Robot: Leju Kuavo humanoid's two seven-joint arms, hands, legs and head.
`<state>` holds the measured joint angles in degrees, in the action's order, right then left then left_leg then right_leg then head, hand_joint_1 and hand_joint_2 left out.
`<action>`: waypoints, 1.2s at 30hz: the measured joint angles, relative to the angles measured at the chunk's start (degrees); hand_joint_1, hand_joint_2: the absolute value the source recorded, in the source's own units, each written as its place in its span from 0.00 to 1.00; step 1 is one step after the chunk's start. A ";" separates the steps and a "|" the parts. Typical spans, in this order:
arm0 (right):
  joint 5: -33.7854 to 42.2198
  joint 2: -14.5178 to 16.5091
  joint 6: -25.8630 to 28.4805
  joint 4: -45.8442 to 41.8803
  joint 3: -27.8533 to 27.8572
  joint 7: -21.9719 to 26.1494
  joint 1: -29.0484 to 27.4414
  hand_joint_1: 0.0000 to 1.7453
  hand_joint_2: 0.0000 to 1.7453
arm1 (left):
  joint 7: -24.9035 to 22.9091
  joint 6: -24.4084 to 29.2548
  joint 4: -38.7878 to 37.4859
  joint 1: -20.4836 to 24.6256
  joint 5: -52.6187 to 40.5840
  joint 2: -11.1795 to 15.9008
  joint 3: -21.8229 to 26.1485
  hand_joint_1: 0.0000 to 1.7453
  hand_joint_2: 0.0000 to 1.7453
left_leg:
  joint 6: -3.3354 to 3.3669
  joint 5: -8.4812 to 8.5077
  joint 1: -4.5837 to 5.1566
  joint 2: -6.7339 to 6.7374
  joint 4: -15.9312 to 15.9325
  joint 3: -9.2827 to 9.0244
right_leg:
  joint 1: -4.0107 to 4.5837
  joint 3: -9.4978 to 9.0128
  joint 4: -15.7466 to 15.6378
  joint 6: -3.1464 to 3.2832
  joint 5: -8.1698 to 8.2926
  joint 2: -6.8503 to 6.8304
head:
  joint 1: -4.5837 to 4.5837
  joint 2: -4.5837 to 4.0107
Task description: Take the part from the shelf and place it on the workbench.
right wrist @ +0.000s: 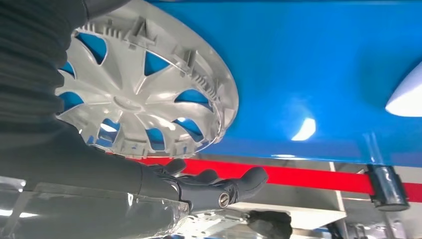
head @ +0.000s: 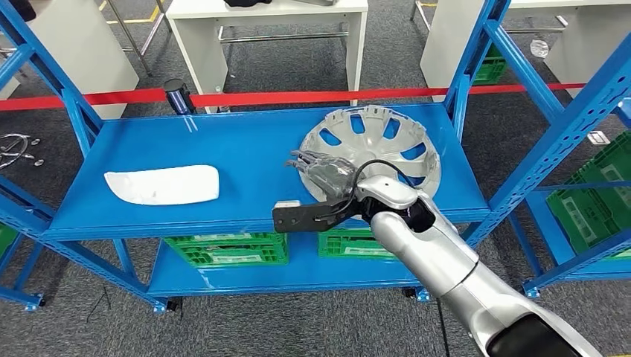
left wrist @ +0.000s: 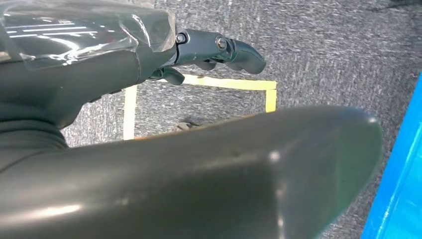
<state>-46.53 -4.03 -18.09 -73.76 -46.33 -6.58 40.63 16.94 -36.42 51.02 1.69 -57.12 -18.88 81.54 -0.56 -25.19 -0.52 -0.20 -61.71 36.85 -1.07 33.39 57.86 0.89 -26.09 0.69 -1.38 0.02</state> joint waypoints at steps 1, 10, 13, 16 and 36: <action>-0.09 0.23 -0.04 0.41 0.21 0.00 0.11 0.00 1.00 | 0.03 0.02 0.03 0.05 -0.03 0.04 -0.02 0.00 0.00 | 0.27 0.76 0.16 -0.01 2.65 -1.35 | 0.08 0.06 0.00 -0.15 -0.03 0.06 | -0.01 0.00; -0.48 0.86 -0.42 2.66 1.16 -0.01 0.28 0.00 1.00 | 0.09 0.08 0.10 0.16 -0.16 0.09 -0.02 0.00 0.00 | 2.29 1.45 0.28 0.06 5.95 -3.33 | 0.33 7.30 14.15 -0.70 -5.89 -0.14 | 0.26 0.00; -1.50 0.85 -2.54 3.66 1.27 -0.32 0.08 0.00 1.00 | 0.22 0.42 -0.01 0.11 -0.56 0.15 -0.05 0.00 0.00 | 2.24 1.32 0.37 -0.06 5.69 -3.35 | 0.24 6.95 12.70 -1.81 -4.28 -0.20 | 0.26 0.00; -1.90 1.13 -5.93 5.67 1.63 -0.67 0.59 0.00 1.00 | 0.79 1.70 -1.01 0.13 -1.35 0.71 -0.28 0.00 0.00 | 1.66 0.89 0.58 -0.16 4.99 -3.16 | 0.32 1.30 1.30 -2.02 0.01 -0.43 | 0.22 0.00; 1.11 1.03 -7.61 20.30 7.71 -5.60 1.85 0.00 1.00 | 4.67 6.32 -10.83 0.01 -4.11 7.39 -3.53 0.00 0.00 | 1.05 0.95 -0.08 0.04 4.74 -2.71 | 0.20 0.79 -0.11 -1.48 0.38 -0.16 | 0.08 0.00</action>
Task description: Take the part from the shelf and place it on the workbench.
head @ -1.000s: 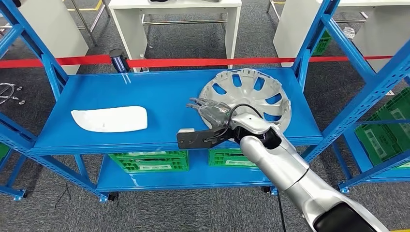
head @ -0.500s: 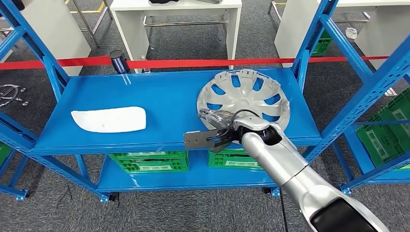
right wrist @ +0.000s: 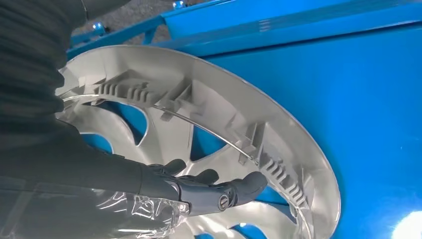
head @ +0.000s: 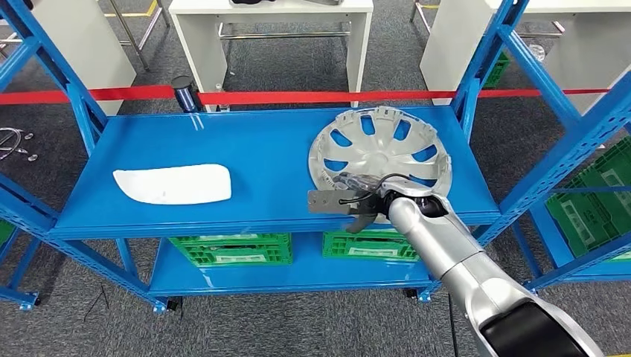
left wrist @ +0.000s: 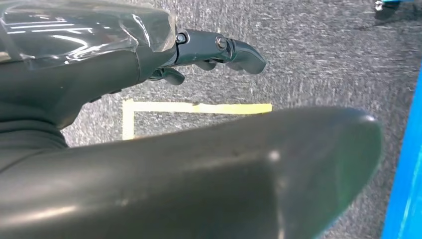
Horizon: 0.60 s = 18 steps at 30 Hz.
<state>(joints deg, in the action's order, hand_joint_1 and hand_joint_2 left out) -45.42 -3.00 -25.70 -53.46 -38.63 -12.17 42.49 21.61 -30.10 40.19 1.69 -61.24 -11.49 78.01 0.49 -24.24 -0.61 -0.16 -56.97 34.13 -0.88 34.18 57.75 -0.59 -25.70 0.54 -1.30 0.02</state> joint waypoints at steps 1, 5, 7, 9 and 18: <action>-0.10 -0.17 0.22 0.35 0.33 0.00 0.02 0.00 1.00 | 0.08 0.20 -0.55 0.04 -0.03 0.21 -0.24 0.00 0.00 | 0.43 0.19 -0.06 0.04 0.31 -0.16 | -0.01 0.79 1.60 0.00 -0.84 -0.02 | 0.04 0.00; -0.45 -0.75 0.98 1.75 1.23 0.00 -0.58 0.00 1.00 | 0.15 0.64 -1.87 0.14 -0.05 0.64 -0.79 0.00 0.00 | 1.17 0.35 0.24 0.07 0.54 -0.17 | 0.01 7.71 15.77 0.57 -6.19 -0.06 | 0.14 0.00; -0.51 -0.84 1.17 2.26 1.49 0.00 -0.90 0.00 1.00 | 0.15 0.72 -2.34 0.13 -0.05 0.71 -0.89 0.00 0.00 | 1.19 0.34 0.38 0.01 0.47 -0.18 | 0.01 7.56 15.16 -0.06 -5.29 -0.09 | 0.14 0.00; -0.54 -0.87 1.82 2.49 1.88 0.00 -0.94 0.00 1.00 | 0.13 0.74 -2.64 0.14 -0.02 0.74 -0.97 0.00 0.00 | 1.05 0.25 0.45 -0.08 0.26 -0.18 | 0.02 3.63 6.97 -0.63 -2.22 -0.16 | 0.15 0.00; -1.75 0.48 6.23 2.50 7.98 -1.86 -1.36 0.00 1.00 | -0.50 0.38 -2.70 0.15 0.49 0.85 -1.22 0.00 0.00 | -1.45 -4.62 0.22 -0.06 -8.14 3.78 | -0.15 -0.50 -0.52 1.39 0.54 -0.15 | -0.23 0.00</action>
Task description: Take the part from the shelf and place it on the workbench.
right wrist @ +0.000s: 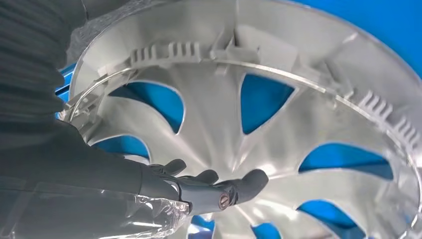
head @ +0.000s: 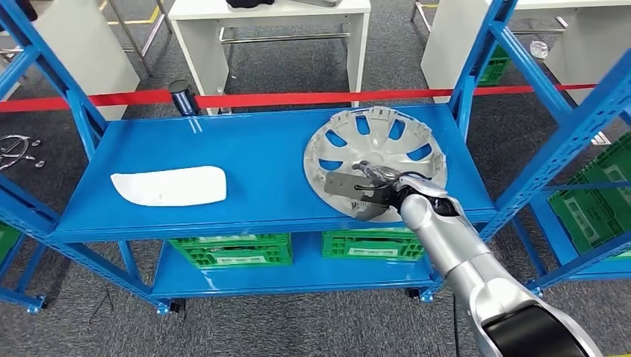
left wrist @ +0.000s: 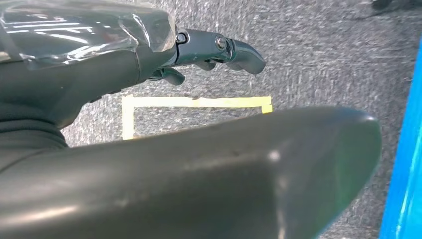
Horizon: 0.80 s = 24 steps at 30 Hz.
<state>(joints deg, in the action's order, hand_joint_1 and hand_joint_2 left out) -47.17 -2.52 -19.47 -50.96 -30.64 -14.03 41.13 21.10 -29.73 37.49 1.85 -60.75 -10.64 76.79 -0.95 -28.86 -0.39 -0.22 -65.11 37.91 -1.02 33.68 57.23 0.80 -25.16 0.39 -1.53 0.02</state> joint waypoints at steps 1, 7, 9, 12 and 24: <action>-0.10 0.12 -0.09 0.01 0.41 -0.01 -0.08 0.00 1.00 | -0.02 0.00 0.00 0.02 0.09 0.07 -0.09 0.00 0.00 | -0.25 -1.82 -0.13 0.02 -4.25 2.01 | 0.00 0.00 0.02 0.09 -0.01 0.00 | -0.06 0.00; -0.25 0.52 -0.20 0.03 1.85 -0.02 -0.35 0.00 1.00 | -0.08 0.00 0.00 0.05 0.16 0.31 -0.34 0.00 0.00 | 0.12 3.27 -0.21 0.06 3.15 -1.38 | 0.17 -0.14 0.04 0.02 -0.08 0.20 | -0.05 0.00; -0.27 0.66 -0.20 0.03 2.18 -0.02 -0.27 0.00 1.00 | -0.08 -0.01 0.00 0.12 0.17 0.40 -0.42 0.00 0.00 | 0.60 4.29 0.10 0.04 7.56 -3.70 | 0.36 0.02 0.05 -0.37 -0.08 0.26 | -0.03 0.00; -0.61 0.78 -0.20 0.05 2.36 0.00 -0.30 0.00 1.00 | -0.09 -0.01 0.00 0.14 0.21 0.45 -0.61 0.00 0.00 | 1.53 4.47 0.26 0.03 8.15 -3.95 | 0.33 0.28 0.08 -1.13 -0.08 0.23 | 0.00 0.00; -10.06 1.23 -0.10 2.55 1.78 0.07 -0.98 0.99 1.00 | -0.22 0.36 0.08 0.13 1.47 0.38 -1.23 0.00 0.00 | 1.96 4.60 0.50 -0.13 8.06 -3.90 | 0.24 0.43 0.75 -1.94 -0.54 -0.11 | 0.12 0.00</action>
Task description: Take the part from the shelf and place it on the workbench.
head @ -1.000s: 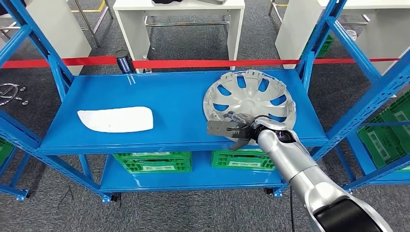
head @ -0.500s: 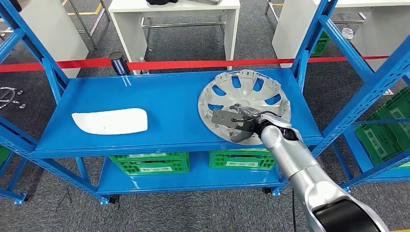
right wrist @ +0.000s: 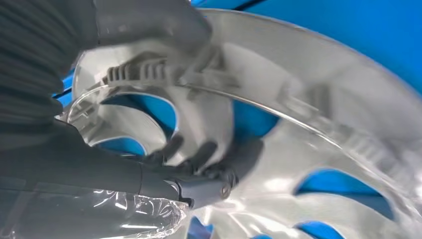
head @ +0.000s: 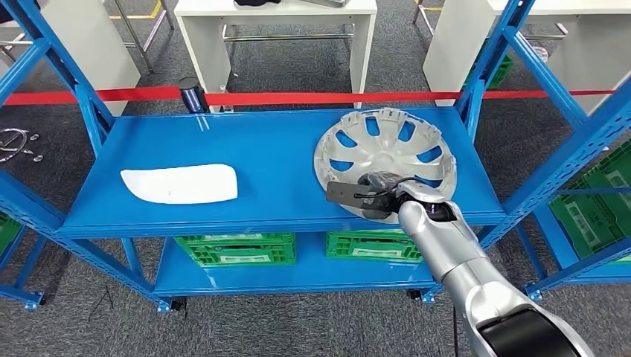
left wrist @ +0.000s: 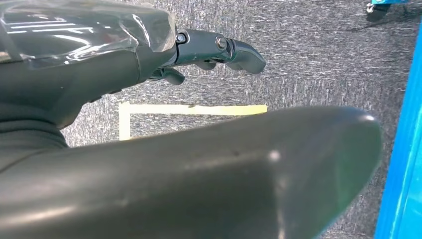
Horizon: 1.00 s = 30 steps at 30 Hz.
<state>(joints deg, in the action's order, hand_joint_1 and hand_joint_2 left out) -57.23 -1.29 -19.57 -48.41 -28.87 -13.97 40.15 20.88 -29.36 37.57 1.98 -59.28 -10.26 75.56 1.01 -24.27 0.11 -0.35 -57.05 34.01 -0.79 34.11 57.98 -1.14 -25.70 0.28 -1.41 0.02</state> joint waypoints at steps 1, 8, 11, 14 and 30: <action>-0.76 0.13 -0.06 0.05 -0.09 0.02 -0.18 0.98 1.00 | -0.01 0.04 0.01 -0.03 0.10 -0.02 0.01 0.00 0.00 | -0.26 -0.06 0.08 0.01 -0.11 0.08 | 0.14 -0.26 -0.47 0.45 0.10 0.03 | -0.02 0.00; -4.55 0.96 -1.74 0.00 -1.15 0.46 -0.46 0.89 1.00 | -0.10 -0.90 1.19 -0.24 1.07 -0.28 0.09 0.00 0.00 | -2.24 -7.10 -0.73 0.14 -13.71 6.49 | -0.25 -0.68 -0.70 1.91 0.23 0.03 | -0.30 0.00; -5.82 0.94 -2.78 -0.04 -1.56 0.70 -0.45 0.98 1.00 | -0.25 -1.67 1.90 -0.48 1.16 -0.56 0.12 0.00 0.00 | -2.35 -6.21 -0.91 0.18 -15.43 7.38 | -0.25 -0.85 -0.69 1.89 0.19 -0.03 | -0.29 0.00; -6.67 0.92 -3.62 -0.24 -1.94 0.74 -0.35 1.00 1.00 | -0.28 -1.97 2.60 -0.47 1.44 -0.72 0.13 0.00 0.00 | -1.93 -1.30 -0.87 0.18 -3.66 1.30 | -0.05 -1.05 -0.67 1.73 0.13 0.03 | -0.26 0.00; -7.30 -0.21 -3.79 -2.37 -1.25 0.19 -1.66 1.00 1.00 | 4.84 -3.70 7.12 -1.03 3.49 -2.73 -1.18 0.00 0.00 | 0.38 -0.04 -0.09 0.03 0.33 -0.64 | 0.23 -0.49 0.26 -0.01 -0.40 -0.03 | 0.05 0.00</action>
<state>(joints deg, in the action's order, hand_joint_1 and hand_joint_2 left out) -64.52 -1.50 -23.37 -50.78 -30.12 -13.78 38.49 25.72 -33.06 44.69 0.95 -55.79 -12.99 74.38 1.38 -24.31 0.02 -0.32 -56.71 33.37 -0.55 33.61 58.24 -1.15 -26.10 0.25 -1.36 0.02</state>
